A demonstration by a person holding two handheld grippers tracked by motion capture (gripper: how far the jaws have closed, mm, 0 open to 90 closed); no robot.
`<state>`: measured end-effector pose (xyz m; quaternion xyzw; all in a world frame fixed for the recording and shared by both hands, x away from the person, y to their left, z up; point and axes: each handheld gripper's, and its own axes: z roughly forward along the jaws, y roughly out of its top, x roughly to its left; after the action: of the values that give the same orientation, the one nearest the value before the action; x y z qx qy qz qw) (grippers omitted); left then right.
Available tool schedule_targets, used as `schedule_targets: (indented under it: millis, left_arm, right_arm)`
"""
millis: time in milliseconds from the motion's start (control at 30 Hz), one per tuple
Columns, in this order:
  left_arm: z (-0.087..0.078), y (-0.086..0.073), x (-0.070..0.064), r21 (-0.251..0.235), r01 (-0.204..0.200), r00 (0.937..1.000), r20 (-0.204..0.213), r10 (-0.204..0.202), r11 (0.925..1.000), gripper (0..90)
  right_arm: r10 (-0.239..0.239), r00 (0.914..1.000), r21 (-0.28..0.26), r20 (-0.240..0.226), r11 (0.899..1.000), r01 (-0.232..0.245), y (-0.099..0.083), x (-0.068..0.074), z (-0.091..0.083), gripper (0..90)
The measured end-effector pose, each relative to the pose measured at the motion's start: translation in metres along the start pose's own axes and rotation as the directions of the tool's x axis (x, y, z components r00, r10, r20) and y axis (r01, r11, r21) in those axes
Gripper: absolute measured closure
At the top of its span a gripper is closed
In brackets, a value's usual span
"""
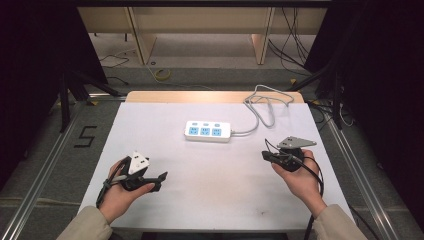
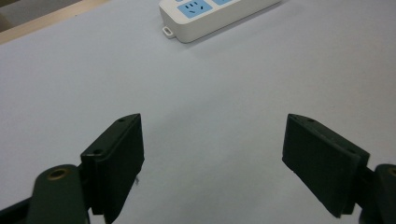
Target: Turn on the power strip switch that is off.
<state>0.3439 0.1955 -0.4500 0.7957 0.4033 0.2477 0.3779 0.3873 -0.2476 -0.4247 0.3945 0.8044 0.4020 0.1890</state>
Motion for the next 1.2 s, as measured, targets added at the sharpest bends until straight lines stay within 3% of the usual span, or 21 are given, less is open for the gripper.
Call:
schedule_targets:
  millis: [1200]
  left_arm:
    - [0.001,0.001,-0.003,0.007,-0.01,0.9999,0.009,0.01,0.9999,20.5]
  right_arm:
    - [0.013,0.9998,0.023,0.013,1.0,-0.013,0.023,0.0,0.031,90.0]
